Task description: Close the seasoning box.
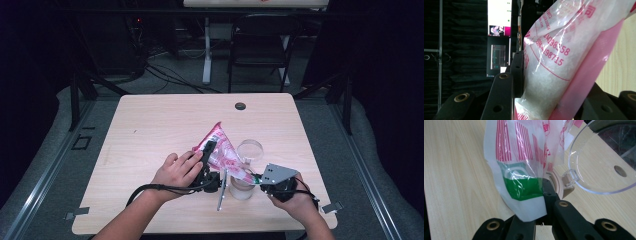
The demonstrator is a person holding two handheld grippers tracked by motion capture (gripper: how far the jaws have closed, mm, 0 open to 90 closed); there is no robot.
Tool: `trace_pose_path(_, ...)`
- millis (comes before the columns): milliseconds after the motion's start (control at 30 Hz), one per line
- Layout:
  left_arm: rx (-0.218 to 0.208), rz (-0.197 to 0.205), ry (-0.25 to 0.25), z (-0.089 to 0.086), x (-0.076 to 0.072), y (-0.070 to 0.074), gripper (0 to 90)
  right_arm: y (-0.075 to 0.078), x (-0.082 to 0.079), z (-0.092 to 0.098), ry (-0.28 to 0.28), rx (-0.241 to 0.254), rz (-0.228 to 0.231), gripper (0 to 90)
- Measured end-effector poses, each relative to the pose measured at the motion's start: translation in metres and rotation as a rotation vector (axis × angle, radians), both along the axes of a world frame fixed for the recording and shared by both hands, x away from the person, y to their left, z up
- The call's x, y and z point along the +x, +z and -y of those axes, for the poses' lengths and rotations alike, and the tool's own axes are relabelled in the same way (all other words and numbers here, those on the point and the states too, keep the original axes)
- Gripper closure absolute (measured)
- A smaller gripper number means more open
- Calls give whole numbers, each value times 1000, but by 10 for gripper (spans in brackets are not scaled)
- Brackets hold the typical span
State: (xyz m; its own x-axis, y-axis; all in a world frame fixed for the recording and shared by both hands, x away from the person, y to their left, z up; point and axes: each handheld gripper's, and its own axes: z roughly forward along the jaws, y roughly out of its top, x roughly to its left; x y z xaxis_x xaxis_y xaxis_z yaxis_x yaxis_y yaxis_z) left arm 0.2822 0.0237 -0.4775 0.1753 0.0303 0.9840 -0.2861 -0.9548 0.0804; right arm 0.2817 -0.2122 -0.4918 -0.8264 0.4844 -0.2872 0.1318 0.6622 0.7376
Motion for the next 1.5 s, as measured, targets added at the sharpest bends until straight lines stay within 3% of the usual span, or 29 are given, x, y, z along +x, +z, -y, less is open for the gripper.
trace_pose_path(1500,-12,11,-13,2,-1,2,676,0,1,2,-16,0,7,900)
